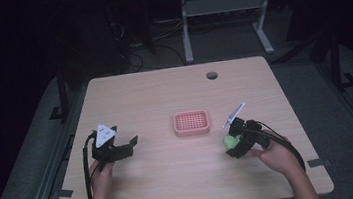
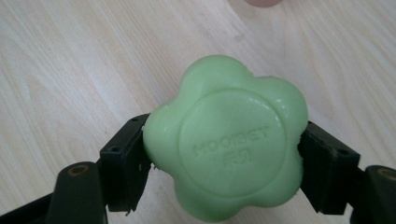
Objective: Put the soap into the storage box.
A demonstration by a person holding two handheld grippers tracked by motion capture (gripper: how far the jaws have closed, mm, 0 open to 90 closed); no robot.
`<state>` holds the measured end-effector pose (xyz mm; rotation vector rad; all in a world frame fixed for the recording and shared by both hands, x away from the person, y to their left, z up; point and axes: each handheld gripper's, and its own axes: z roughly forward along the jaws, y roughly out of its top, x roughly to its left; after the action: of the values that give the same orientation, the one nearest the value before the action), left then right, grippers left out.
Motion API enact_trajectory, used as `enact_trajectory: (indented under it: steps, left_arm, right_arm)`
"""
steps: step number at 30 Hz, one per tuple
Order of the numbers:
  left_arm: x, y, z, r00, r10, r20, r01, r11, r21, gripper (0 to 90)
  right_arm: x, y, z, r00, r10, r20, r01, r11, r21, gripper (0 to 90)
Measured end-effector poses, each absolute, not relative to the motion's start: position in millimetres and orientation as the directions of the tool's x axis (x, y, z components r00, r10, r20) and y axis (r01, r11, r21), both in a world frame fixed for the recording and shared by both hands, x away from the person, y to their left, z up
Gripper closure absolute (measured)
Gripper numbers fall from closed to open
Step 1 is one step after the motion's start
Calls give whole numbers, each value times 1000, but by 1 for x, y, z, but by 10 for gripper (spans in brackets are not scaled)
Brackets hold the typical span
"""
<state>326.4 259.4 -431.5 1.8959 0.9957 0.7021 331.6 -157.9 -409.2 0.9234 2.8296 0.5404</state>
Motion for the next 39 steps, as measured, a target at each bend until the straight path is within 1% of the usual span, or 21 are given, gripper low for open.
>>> enact_trajectory:
  steps: [9,13,18,19,22,27,31,39]
  left_arm:
    - [327,257,-433,527,845,94,361,-322,875,143]
    - [327,256,-433,531,842,100,361,-331,872,143]
    - [327,256,-433,521,849,84,361,-308,880,143]
    - [327,257,-432,525,846,93,360,-320,877,143]
    - [327,258,-433,524,847,87,360,-313,879,143]
    - [327,258,-432,524,847,91,357,-316,879,143]
    - [327,257,-433,523,848,86,362,-313,878,143]
    - [326,259,-431,519,850,91,360,-314,879,143]
  right_arm:
    - [342,-153,-405,-816,578,7,539,757,369,262]
    - [348,-151,-400,-817,577,12,537,752,384,261]
    - [351,-151,-396,-815,579,10,536,748,391,261]
    - [351,-151,-395,-814,580,8,536,747,394,262]
    - [355,-153,-391,-810,586,18,540,732,416,262]
    - [359,-151,-389,-810,587,5,538,738,406,262]
    - [364,-145,-387,-817,576,-3,528,750,399,262]
    - [375,-130,-377,-832,555,-11,501,759,415,261]
